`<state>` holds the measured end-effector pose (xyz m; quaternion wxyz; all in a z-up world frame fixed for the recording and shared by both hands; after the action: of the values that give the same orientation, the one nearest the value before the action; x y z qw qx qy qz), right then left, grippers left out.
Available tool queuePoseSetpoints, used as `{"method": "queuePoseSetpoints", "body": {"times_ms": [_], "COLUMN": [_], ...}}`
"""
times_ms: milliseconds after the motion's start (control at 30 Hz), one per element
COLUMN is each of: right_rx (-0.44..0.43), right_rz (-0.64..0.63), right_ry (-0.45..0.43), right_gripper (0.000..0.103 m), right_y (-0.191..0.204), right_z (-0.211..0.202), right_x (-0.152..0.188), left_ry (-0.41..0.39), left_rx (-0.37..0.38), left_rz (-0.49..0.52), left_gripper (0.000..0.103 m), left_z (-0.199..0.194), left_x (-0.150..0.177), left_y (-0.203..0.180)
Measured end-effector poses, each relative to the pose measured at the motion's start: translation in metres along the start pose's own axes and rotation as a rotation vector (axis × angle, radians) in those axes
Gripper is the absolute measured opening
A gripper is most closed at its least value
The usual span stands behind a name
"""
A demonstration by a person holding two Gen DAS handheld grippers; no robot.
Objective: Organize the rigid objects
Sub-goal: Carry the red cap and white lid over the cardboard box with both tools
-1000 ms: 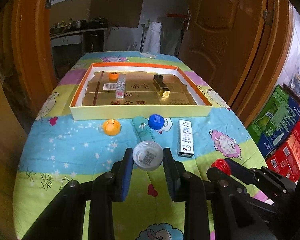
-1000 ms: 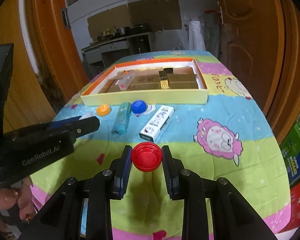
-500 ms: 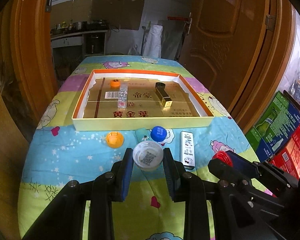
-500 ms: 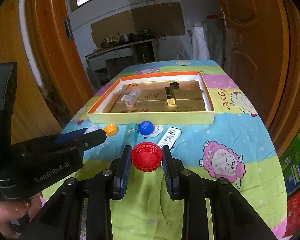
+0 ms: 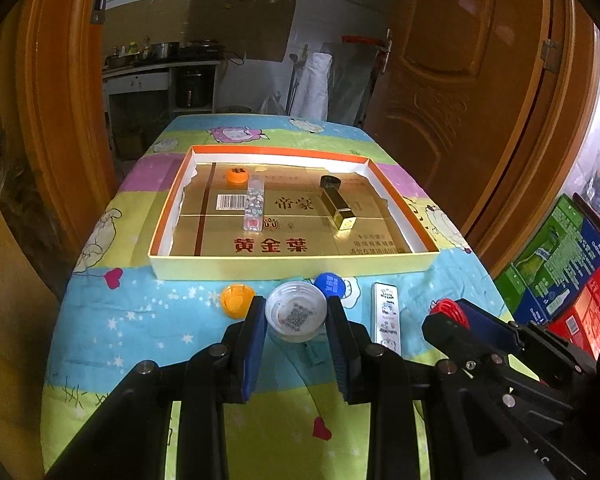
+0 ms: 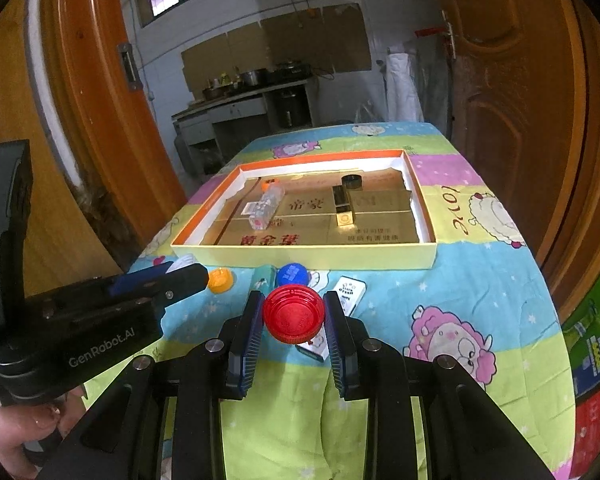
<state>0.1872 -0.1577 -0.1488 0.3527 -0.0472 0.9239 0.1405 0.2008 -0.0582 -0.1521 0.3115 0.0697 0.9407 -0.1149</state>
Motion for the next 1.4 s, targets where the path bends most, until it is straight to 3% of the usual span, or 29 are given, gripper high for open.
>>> {"method": "queuePoseSetpoints", "body": {"times_ms": [1400], "right_rx": [-0.061], "right_rz": [-0.036], "right_ry": [0.022], "right_gripper": [0.031], "right_y": [0.006], "right_z": [0.068], "right_x": [-0.063], "left_ry": [-0.007], "left_rx": [-0.027], "left_rz": [-0.058], "left_gripper": [0.030], "left_z": [0.041], "left_x": [-0.065], "left_y": [0.052]}}
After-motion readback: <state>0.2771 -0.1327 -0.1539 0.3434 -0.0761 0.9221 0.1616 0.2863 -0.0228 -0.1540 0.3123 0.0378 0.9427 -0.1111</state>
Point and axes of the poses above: each gripper's, at about its wrist camera, not at the fingertips, and z roughly the way its jaws point, y to its left, x to its underside, the point moved 10 cm from there along z, roughly the way its jaws point, and after that the axes turned 8 degrees about y, right-handed, at the moved point
